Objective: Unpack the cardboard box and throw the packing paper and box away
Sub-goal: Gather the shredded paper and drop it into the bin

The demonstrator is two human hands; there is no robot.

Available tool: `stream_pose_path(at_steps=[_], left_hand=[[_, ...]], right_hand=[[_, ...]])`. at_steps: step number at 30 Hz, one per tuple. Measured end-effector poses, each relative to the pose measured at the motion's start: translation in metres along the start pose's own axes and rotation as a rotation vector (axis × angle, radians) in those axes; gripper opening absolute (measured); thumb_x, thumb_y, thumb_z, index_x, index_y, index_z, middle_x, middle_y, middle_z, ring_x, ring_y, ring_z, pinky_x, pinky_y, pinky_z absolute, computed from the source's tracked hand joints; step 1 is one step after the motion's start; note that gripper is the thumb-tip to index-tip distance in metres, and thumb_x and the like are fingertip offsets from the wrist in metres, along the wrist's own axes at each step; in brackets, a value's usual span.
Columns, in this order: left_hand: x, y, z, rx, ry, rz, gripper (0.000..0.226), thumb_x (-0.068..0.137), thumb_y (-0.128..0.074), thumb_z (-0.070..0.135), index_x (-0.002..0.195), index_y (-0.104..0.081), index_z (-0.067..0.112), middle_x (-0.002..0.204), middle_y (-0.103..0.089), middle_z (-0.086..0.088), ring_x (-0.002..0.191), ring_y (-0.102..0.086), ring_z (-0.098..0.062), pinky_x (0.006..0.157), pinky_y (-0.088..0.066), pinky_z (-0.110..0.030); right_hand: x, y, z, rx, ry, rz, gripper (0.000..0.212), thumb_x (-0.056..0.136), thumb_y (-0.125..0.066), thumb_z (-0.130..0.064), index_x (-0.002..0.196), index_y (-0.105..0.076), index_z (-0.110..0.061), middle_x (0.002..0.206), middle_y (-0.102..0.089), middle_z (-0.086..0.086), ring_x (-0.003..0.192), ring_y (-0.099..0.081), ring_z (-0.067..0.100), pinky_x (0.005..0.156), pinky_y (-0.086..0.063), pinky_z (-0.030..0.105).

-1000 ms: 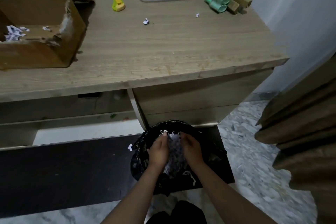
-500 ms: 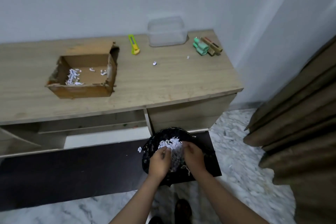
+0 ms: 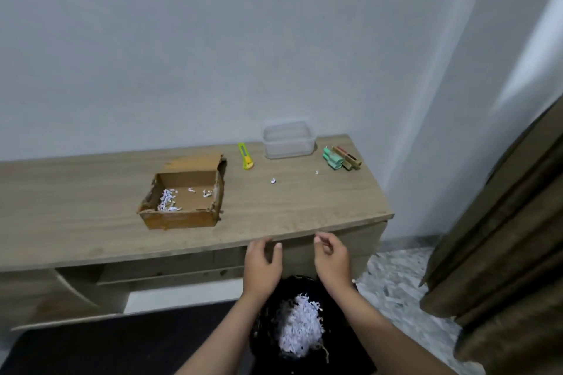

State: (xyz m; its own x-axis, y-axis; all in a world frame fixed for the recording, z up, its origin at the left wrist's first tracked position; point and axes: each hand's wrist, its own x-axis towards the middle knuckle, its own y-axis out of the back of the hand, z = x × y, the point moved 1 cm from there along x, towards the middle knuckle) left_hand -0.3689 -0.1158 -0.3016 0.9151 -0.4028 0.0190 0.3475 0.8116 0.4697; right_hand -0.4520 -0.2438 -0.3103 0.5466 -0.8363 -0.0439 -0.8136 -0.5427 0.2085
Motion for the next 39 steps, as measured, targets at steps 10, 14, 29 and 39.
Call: stream_pose_path(at_steps=[10, 14, 29, 39], left_hand=[[0.11, 0.015, -0.006, 0.266, -0.062, 0.084, 0.052, 0.078, -0.045, 0.042, 0.112, -0.063, 0.007, 0.121, -0.056, -0.013, 0.115, -0.052, -0.029, 0.098, -0.038, -0.034], [0.134, 0.011, -0.019, 0.596, -0.055, 0.054, 0.066, 0.077, -0.03, 0.054, 0.13, -0.051, 0.019, 0.146, -0.041, -0.006, 0.133, -0.036, -0.028, 0.108, -0.026, -0.048], [0.139, 0.007, -0.027, 0.6, -0.022, 0.079, 0.065, 0.076, -0.03, 0.059, 0.132, -0.046, 0.03, 0.149, -0.036, 0.003, 0.137, -0.031, -0.02, 0.11, -0.022, -0.046], [0.137, 0.008, -0.024, 0.591, -0.016, 0.064, 0.068, 0.075, -0.027, 0.06, 0.134, -0.044, 0.03, 0.15, -0.033, 0.004, 0.138, -0.028, -0.018, 0.112, -0.019, -0.044]], right_hand=[[0.119, -0.02, -0.029, -0.247, 0.236, -0.044, 0.027, 0.085, -0.057, -0.011, 0.112, -0.06, -0.008, 0.113, -0.058, 0.01, 0.104, -0.061, 0.021, 0.089, -0.048, 0.03], [0.172, -0.03, -0.02, -0.47, 0.242, -0.114, 0.043, 0.083, -0.056, -0.014, 0.125, -0.05, -0.005, 0.126, -0.052, 0.014, 0.12, -0.048, 0.029, 0.104, -0.039, 0.039], [0.191, -0.122, -0.022, -0.649, 0.496, -0.469, 0.047, 0.087, -0.05, -0.031, 0.132, -0.05, -0.019, 0.143, -0.047, 0.005, 0.136, -0.036, 0.025, 0.115, -0.027, 0.038], [0.18, -0.114, -0.021, -0.647, 0.722, -0.416, 0.02, 0.086, -0.051, -0.015, 0.093, -0.07, -0.013, 0.099, -0.065, -0.001, 0.096, -0.056, 0.023, 0.071, -0.053, 0.035]])
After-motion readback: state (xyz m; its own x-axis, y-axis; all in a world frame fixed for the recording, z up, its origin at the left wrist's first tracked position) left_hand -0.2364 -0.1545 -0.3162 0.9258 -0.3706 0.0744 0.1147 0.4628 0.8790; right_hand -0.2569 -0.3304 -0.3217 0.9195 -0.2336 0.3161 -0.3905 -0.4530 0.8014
